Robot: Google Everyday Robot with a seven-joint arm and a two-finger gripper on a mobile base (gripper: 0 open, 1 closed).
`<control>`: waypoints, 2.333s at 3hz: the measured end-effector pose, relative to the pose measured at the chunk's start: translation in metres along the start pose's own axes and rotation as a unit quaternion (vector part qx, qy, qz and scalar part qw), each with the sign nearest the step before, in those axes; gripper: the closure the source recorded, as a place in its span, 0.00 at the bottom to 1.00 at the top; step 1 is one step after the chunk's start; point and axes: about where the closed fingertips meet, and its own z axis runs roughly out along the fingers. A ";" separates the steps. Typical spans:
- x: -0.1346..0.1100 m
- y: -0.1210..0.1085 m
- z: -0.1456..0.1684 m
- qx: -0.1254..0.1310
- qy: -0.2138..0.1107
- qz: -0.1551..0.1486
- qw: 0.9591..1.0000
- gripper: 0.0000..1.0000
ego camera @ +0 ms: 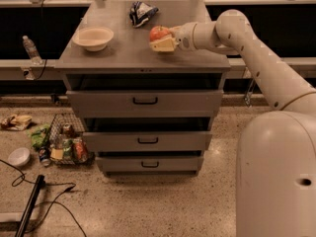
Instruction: Place apple into paper bowl
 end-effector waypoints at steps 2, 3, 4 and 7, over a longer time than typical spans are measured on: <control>-0.131 0.078 0.042 -0.097 -0.068 -0.111 0.987 1.00; -0.131 0.079 0.044 -0.098 -0.068 -0.111 0.987 1.00; -0.133 0.073 0.051 -0.085 -0.078 -0.092 0.989 1.00; -0.110 0.066 0.161 -0.073 -0.020 -0.048 0.996 1.00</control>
Offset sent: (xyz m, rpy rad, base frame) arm -0.0380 0.1737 0.1553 -0.0032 -0.2495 0.3751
